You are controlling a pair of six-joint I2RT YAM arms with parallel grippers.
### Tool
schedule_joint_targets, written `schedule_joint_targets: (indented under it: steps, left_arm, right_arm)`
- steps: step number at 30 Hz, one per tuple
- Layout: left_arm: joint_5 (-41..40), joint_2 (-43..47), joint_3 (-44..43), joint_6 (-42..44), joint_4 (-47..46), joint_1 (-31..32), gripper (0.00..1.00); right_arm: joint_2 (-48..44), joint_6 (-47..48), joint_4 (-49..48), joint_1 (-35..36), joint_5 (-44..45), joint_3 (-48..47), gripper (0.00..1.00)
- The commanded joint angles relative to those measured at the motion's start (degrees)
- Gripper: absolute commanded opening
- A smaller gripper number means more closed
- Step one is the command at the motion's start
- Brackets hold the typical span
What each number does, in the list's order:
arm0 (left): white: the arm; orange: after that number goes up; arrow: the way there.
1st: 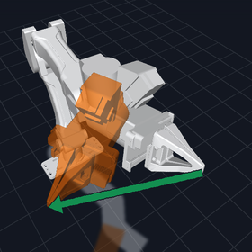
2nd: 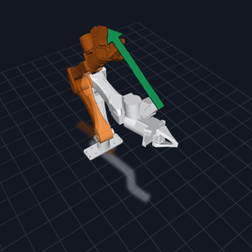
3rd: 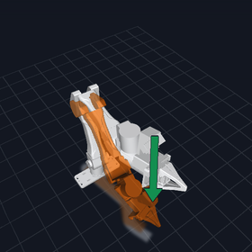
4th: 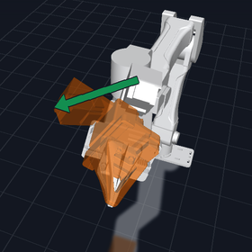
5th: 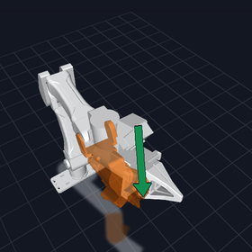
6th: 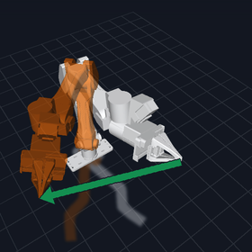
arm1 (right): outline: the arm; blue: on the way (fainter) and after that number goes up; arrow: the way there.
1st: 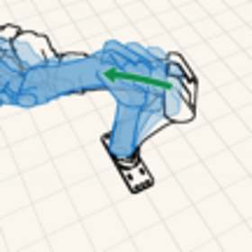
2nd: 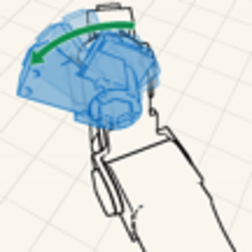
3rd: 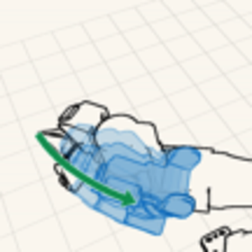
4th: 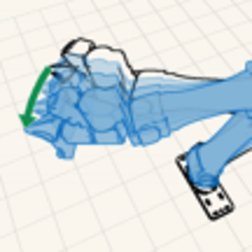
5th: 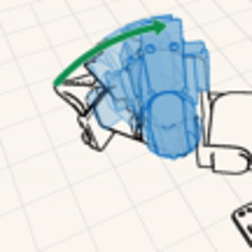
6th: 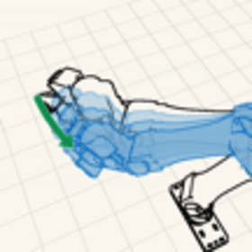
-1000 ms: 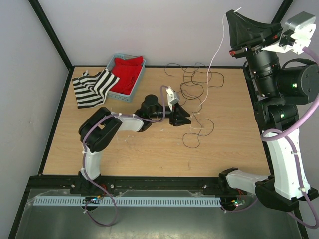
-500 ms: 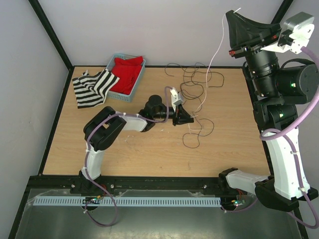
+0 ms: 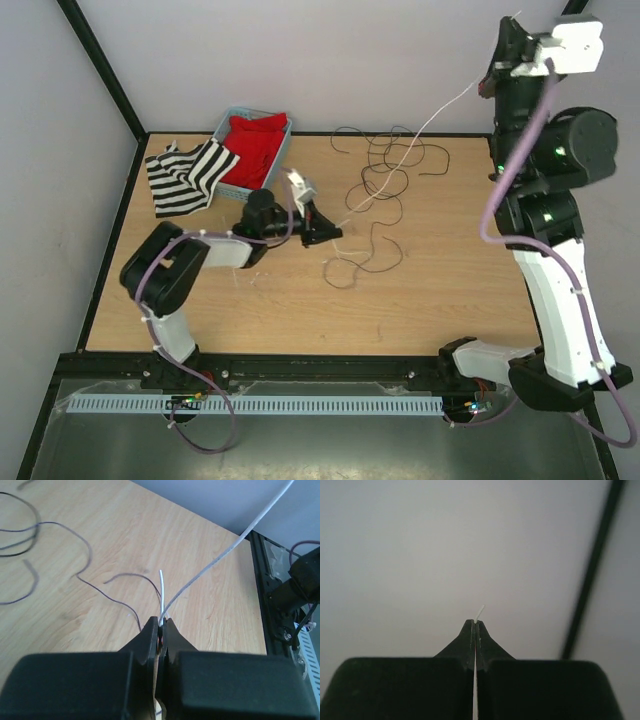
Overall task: Zip-tie the wires
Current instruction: Untie the cable at the center of the board.
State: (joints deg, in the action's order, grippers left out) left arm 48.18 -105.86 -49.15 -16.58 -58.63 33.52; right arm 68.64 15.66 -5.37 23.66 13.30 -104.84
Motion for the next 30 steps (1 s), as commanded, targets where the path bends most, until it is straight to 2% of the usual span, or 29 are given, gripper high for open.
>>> schedule_joint_targets:
  steps: [1,5,8,12,18,30]
  left_arm:
    - [1.01,8.64,5.47,-3.48,-1.49,-5.60,0.00]
    - [1.65,13.07,9.82,-8.42,-1.40,-14.04,0.00]
    - [1.40,15.21,12.24,-9.49,-1.40,-19.12,0.00]
    - [1.39,16.54,14.03,-10.19,-1.55,-24.29,0.00]
    - [1.84,15.71,13.89,-11.76,-2.40,-29.07,0.00]
    - [1.09,12.69,10.77,-21.54,-7.10,-39.49,0.00]
  right_arm:
    - [4.33,17.09,-4.08,-0.43,22.57,2.95,0.00]
    - [5.53,24.48,-5.80,-1.54,32.71,5.19,0.00]
    - [3.23,26.11,-8.02,-4.35,35.17,9.50,0.00]
    - [2.47,23.88,-6.82,-13.55,34.45,11.91,0.00]
    - [6.30,18.45,-0.61,-25.06,32.38,10.86,0.00]
    - [10.52,8.92,7.67,-41.11,28.35,8.78,0.00]
